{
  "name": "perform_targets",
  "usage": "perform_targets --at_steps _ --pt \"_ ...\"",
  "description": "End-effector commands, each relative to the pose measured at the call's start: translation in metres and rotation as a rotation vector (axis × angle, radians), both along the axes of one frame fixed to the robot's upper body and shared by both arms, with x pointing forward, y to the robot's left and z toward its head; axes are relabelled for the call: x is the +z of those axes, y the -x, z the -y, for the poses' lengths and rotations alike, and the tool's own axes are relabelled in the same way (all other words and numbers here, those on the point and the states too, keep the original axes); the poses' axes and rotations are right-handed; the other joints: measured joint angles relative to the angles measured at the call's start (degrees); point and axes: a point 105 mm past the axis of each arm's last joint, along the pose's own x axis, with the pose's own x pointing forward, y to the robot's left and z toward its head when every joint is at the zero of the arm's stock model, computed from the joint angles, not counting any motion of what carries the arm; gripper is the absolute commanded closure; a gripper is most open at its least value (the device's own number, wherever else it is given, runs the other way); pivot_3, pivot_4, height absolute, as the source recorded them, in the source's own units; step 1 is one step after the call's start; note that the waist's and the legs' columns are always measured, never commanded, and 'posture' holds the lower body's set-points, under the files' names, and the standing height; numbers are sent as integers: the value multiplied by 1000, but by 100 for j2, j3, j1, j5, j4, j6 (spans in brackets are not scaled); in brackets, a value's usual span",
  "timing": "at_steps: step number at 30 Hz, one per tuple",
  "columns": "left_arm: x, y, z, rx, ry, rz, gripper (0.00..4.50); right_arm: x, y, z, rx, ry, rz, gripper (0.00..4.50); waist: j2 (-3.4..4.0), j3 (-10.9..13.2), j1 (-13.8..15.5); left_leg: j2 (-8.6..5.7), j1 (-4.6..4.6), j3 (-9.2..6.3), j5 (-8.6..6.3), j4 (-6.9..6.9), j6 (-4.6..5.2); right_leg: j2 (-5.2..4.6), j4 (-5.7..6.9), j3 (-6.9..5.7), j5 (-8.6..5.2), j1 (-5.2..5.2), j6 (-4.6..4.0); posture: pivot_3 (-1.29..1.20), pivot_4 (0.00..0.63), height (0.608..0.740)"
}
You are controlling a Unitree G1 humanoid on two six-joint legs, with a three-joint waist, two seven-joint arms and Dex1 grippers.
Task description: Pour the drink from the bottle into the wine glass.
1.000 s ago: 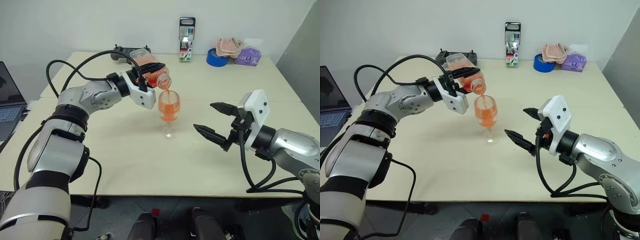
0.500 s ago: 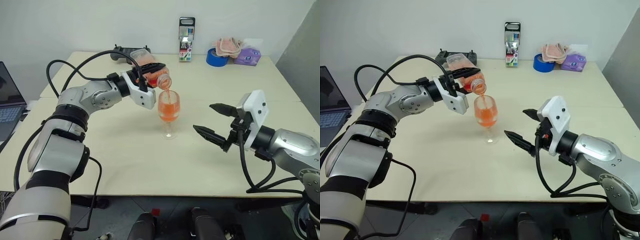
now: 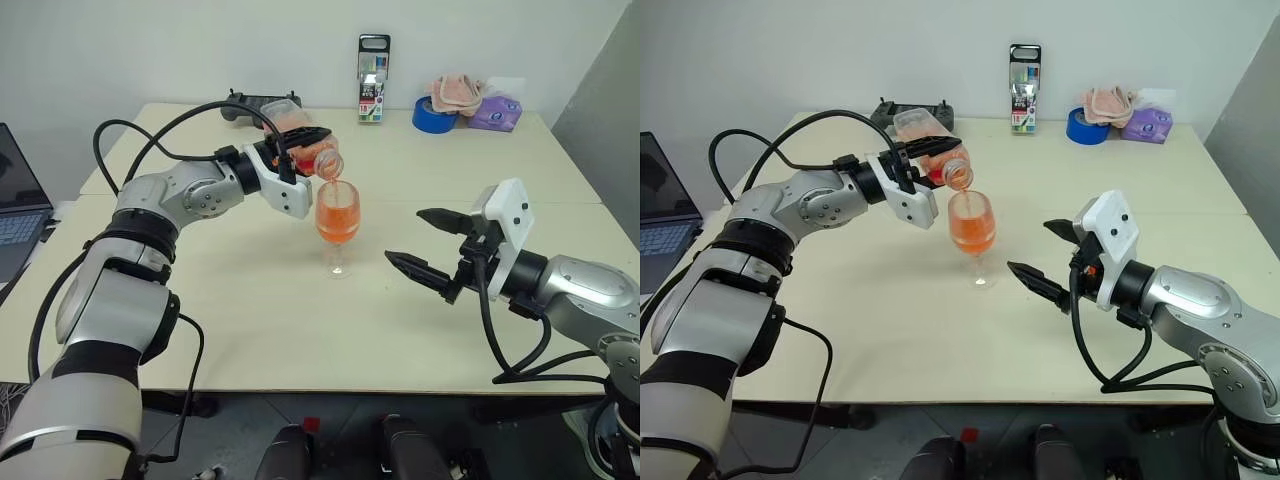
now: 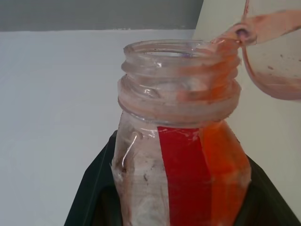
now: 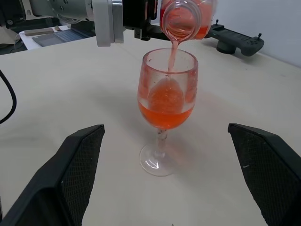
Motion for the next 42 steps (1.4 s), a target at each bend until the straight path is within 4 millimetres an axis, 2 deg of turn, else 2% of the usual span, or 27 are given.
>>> perform_targets --at_steps 1,5,12,15,19,22,24,26,28,31,37,42 --pt "22 3 2 -45 170 -63 2714 12 3 -4 24 -13 52 0 0 0 0 0 -1 0 0 1 0 0 0 0 0 0 0 0 150 740" --pt "9 5 -3 -58 180 -173 2715 15 2 -5 33 -16 63 0 0 0 -21 1 1 1 0 1 0 0 2 0 1 0 -1 0 150 740" --pt "18 5 -8 -71 293 -227 2731 24 -1 -5 55 -37 78 0 0 0 -34 0 2 -2 0 2 1 1 8 0 1 -1 -1 0 150 740" --pt "29 4 -17 -83 438 -287 2731 32 -4 -4 73 -45 93 0 1 0 -35 -1 1 0 0 5 1 -1 8 3 1 0 -1 0 150 740" --pt "40 -8 -48 -24 713 -432 2731 47 -8 -5 113 -67 112 0 1 0 -49 2 2 -3 0 7 1 1 10 -1 1 -1 -2 0 150 740" --pt "28 -19 -79 87 921 -562 2731 58 -10 -8 140 -71 130 0 3 -2 -87 4 5 -3 0 7 1 2 13 1 1 -2 -2 0 150 740" --pt "11 -24 -101 197 1037 -648 2731 62 -10 -14 171 -43 137 0 4 -2 -105 6 9 -4 0 6 1 3 17 1 1 -2 -1 0 150 740" --pt "3 -23 -111 245 1114 -677 2731 63 -8 -19 199 -25 141 0 4 -2 -116 6 10 -8 0 6 1 3 22 -1 1 -2 -1 0 150 740" --pt "-15 -20 -127 331 1231 -713 2731 66 -7 -29 247 -14 151 0 4 -2 -119 7 9 -12 0 7 1 4 22 -3 1 -3 -2 0 150 740" --pt "-36 -13 -137 423 1294 -733 2731 66 -7 -38 292 -5 156 0 4 -2 -106 7 8 -13 0 8 1 3 22 -3 1 -4 -2 0 150 740" --pt "-53 -6 -150 447 1503 -790 2731 65 -9 -42 324 11 156 0 3 -3 2 2 0 -14 0 18 0 -3 16 -5 2 -3 -3 0 150 740" --pt "-70 1 -153 490 1476 -806 2731 64 -10 -41 326 23 151 0 3 -3 -9 1 3 -7 0 17 -1 -4 12 0 2 -2 -3 0 150 740"
